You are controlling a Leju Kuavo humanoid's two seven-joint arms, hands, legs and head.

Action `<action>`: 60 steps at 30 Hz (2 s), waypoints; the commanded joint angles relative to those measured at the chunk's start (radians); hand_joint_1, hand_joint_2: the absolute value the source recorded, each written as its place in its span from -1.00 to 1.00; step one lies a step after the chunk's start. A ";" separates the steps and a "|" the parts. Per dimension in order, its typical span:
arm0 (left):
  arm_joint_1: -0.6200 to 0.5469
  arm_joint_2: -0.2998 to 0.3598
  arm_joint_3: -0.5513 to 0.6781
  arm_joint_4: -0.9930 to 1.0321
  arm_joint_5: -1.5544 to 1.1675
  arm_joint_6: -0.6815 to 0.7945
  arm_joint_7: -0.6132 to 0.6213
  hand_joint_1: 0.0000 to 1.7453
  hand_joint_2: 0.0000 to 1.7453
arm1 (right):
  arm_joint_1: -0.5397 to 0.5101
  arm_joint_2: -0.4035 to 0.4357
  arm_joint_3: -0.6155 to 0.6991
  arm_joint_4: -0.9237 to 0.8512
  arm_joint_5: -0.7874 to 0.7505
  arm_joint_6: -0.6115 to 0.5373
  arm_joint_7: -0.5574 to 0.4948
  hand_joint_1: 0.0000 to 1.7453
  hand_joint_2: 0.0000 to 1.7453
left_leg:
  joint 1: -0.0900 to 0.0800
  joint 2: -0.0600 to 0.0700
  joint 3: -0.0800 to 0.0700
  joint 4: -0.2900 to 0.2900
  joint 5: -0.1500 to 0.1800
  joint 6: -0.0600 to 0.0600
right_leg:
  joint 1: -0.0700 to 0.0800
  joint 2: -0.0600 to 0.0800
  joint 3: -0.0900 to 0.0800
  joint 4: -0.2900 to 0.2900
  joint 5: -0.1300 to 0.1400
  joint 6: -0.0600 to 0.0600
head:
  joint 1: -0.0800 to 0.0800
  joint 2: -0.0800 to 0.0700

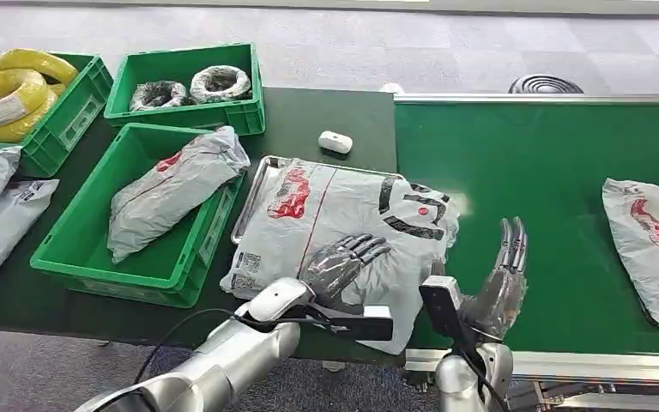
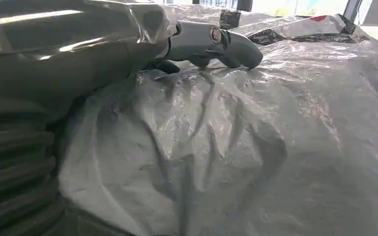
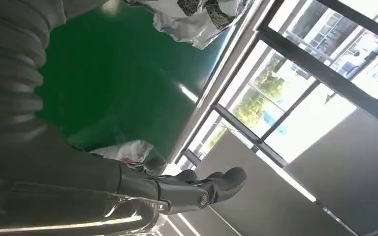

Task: Moved the parcel from conveyor to table for the left to box.

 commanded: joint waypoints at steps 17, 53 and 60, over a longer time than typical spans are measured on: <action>-0.034 0.015 0.034 0.094 0.015 -0.010 0.008 0.84 1.00 | -0.032 -0.009 0.019 0.071 -0.002 0.000 0.007 -1.00 1.00 | 0.000 0.005 0.003 -0.002 0.000 0.000 | 0.000 0.001 0.002 -0.002 0.001 0.000 | 0.000 0.000; -0.322 0.244 0.675 -0.152 0.538 0.154 -0.060 0.96 1.00 | -0.031 -0.009 -0.023 0.099 -0.048 0.000 -0.060 -1.00 1.00 | 0.000 0.004 0.002 0.000 0.000 -0.001 | 0.000 0.001 0.000 0.002 0.000 0.000 | 0.000 0.000; -0.304 0.308 0.800 -0.032 0.619 0.266 -0.125 0.94 1.00 | -0.018 -0.009 -0.042 0.102 -0.066 0.000 -0.091 -1.00 1.00 | 0.000 0.007 0.004 -0.001 0.000 -0.001 | 0.000 0.004 0.001 0.001 0.001 -0.001 | 0.000 0.000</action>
